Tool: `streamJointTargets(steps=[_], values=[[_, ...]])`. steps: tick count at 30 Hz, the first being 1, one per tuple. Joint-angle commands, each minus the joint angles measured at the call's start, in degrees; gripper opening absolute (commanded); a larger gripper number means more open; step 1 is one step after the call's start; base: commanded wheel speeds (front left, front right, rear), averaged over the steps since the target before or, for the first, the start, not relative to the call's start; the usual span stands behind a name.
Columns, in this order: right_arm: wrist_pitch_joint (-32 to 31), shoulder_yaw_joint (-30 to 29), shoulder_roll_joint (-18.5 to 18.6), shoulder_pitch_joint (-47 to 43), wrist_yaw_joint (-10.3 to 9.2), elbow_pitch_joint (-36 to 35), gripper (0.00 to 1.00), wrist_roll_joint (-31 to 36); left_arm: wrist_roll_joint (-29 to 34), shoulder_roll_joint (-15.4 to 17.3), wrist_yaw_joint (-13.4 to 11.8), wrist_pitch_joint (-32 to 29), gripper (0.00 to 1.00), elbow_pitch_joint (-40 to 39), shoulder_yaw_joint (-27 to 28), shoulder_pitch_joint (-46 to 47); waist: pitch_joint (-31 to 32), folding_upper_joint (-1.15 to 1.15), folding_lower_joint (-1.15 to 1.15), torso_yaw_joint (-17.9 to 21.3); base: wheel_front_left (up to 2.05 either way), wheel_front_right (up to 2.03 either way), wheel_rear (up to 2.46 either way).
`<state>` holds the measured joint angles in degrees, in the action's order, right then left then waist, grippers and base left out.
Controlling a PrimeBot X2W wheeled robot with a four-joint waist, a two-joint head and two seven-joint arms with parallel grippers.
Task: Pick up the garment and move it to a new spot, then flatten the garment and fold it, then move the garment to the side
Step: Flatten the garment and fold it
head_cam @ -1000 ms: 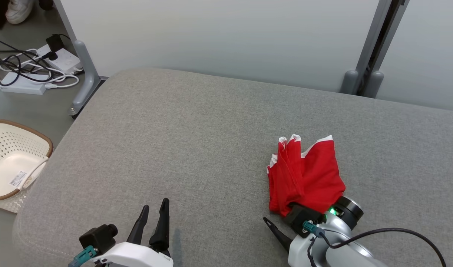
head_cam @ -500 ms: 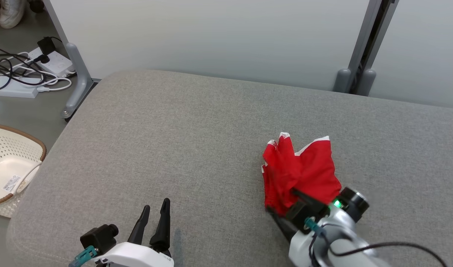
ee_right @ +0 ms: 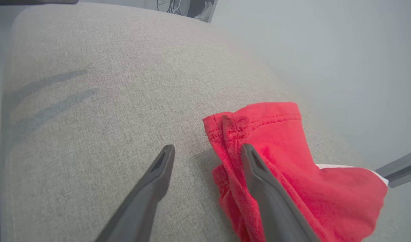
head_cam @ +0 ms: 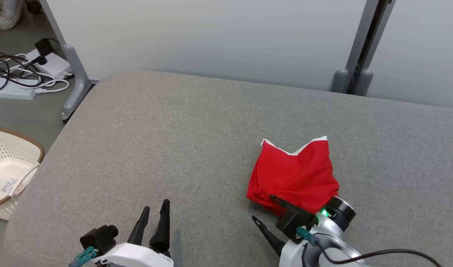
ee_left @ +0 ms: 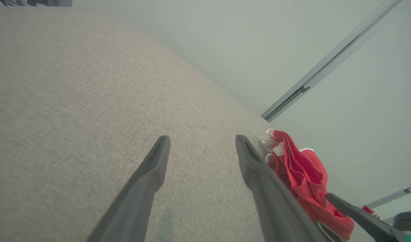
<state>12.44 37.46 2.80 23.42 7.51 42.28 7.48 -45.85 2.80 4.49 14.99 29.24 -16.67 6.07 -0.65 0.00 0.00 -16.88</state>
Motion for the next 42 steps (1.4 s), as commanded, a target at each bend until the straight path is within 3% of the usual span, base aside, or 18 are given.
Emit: streamJointTargets(steps=[1, 7, 13, 16, 20, 30, 40, 41, 42], values=[[0.50, -0.33, 0.29, -0.62, -0.04, -0.39, 1.00, -1.50, 0.27, 0.27, 0.19, 0.15, 1.00, 0.07, 0.22, 0.29, 0.07, 0.00, 0.00, 0.08, 0.00, 0.00, 0.00], [1.84, -7.97, 2.03, -0.94, -0.03, -5.58, 1.00, -14.01, 1.10, 0.27, 0.47, 0.15, 1.00, -1.02, 1.36, -0.21, 0.31, 0.00, 0.00, 1.70, 0.00, 0.00, 0.00], [2.45, -17.38, 5.79, -3.51, -0.03, -11.08, 1.00, -19.62, 0.81, 0.27, 1.14, 0.15, 1.00, -3.72, 2.41, -0.56, 0.26, 0.00, 0.00, 3.73, 0.00, 0.00, 0.00], [2.58, -22.53, 5.98, -5.60, -0.03, -13.70, 1.00, -22.29, 1.46, 0.29, 1.62, 0.16, 1.00, -6.27, 3.25, -0.71, 0.16, 0.00, 0.00, 4.72, 0.00, 0.00, 0.00], [2.79, -26.57, 7.32, -8.08, -0.03, -17.17, 1.00, -18.48, 2.52, 0.27, 2.00, 0.15, 1.00, -8.61, 4.70, -1.55, -0.30, 0.00, 0.00, 6.07, 0.00, 0.00, 0.00], [2.82, -34.81, 5.07, -13.26, -0.03, -23.23, 1.00, -14.75, 11.84, 0.24, 1.69, 0.16, 1.00, -13.05, 6.69, -1.62, -2.01, 0.00, 0.00, 7.86, 0.00, 0.00, 0.00], [2.83, -36.33, 3.14, -14.25, -0.03, -24.46, 1.00, -13.68, 13.61, 0.26, 1.92, 0.16, 1.00, -13.33, 5.77, -1.80, -3.24, 0.00, 0.00, 7.56, 0.00, 0.00, 0.00], [2.83, -35.57, 3.54, -14.02, -0.03, -24.00, 0.38, -13.50, 13.54, 0.26, 1.93, 0.16, 1.00, -13.25, 5.53, -1.59, -3.40, 0.00, 0.00, 7.34, 0.00, 0.00, 0.00], [2.83, -35.57, 3.54, -14.02, -0.03, -24.00, 0.38, -13.50, 13.54, 0.26, 1.93, 0.16, 1.00, -13.25, 5.53, -1.59, -3.40, 0.00, 0.00, 7.34, 0.00, 0.00, 0.00]])
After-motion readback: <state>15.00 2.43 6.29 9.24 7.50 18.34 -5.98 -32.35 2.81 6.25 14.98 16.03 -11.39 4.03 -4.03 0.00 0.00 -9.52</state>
